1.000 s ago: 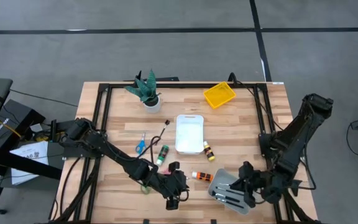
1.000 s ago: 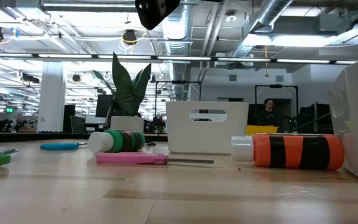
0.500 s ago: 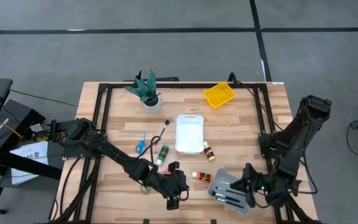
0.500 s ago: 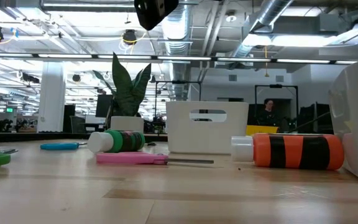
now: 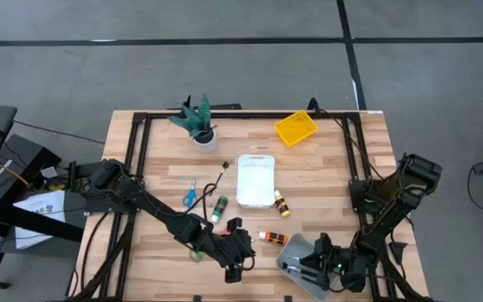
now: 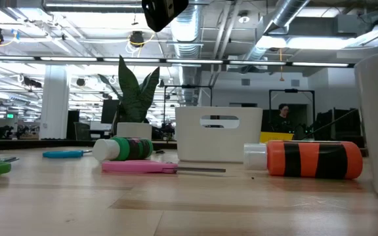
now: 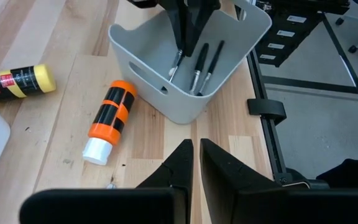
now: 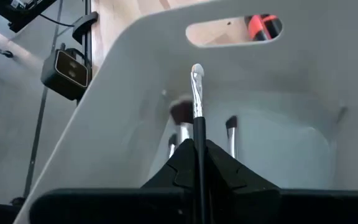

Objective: Pick & Place Paint Supplies
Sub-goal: Put the eyeshadow brush into the gray bin, then put the blue scissors into the white bin

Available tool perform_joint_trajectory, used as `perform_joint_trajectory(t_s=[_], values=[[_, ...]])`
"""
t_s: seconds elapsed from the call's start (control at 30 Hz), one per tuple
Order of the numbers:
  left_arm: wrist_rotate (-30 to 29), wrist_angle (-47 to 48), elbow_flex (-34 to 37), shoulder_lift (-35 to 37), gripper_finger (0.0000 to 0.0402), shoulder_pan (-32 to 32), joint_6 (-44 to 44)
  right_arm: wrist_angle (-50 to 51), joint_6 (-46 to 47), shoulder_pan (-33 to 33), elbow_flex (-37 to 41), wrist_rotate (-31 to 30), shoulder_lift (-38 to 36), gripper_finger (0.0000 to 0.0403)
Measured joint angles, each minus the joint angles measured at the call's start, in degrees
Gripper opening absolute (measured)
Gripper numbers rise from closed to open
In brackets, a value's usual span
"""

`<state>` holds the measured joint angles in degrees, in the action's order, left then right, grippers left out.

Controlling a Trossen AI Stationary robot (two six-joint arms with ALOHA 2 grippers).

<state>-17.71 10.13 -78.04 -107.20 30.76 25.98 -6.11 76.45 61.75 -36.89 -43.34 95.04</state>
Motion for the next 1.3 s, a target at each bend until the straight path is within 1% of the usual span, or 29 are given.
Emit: perform_joint_trajectory(t_s=[0.2, 0.33, 0.6, 0.87, 0.97, 1.07, 1.13, 1.3], values=[[0.1, 0.0, 0.0, 0.0, 0.0020, 0.0, 0.0, 1.2, 0.1, 0.1, 0.0, 0.0, -1.1, 0.0009], [0.1, 0.0, 0.0, 0.0, 0.0017, 0.0, -0.1, 0.9, 0.1, -0.1, 0.0, 1.5, -1.1, 0.0010], [0.1, 0.1, 0.0, 0.0, 0.0019, 0.0, -0.1, 0.3, 0.3, -0.5, 0.0, 4.8, -1.1, 0.0046], [0.1, 0.1, 0.0, 0.0, 0.0019, 0.1, -0.2, 1.2, 2.4, -0.5, 0.0, 6.1, -1.1, 0.0052], [0.1, 0.1, 0.0, 0.0, 0.0018, 0.1, -0.2, 4.7, 4.6, -0.5, -0.1, 6.9, -1.1, 0.0052], [0.1, 0.1, 0.0, 0.0, 0.0017, 0.1, -0.1, 8.0, 5.4, -1.0, -0.2, 10.1, -1.2, 0.0046], [0.1, 0.1, 0.0, 0.0, 0.0016, 0.1, -0.1, 8.9, 4.4, -1.2, -0.2, 11.4, -1.4, 0.0039], [0.1, 0.1, 0.0, 0.0, 0.0016, 0.1, 0.0, 9.8, 0.5, -2.0, 0.0, 12.5, -3.0, 0.0019]])
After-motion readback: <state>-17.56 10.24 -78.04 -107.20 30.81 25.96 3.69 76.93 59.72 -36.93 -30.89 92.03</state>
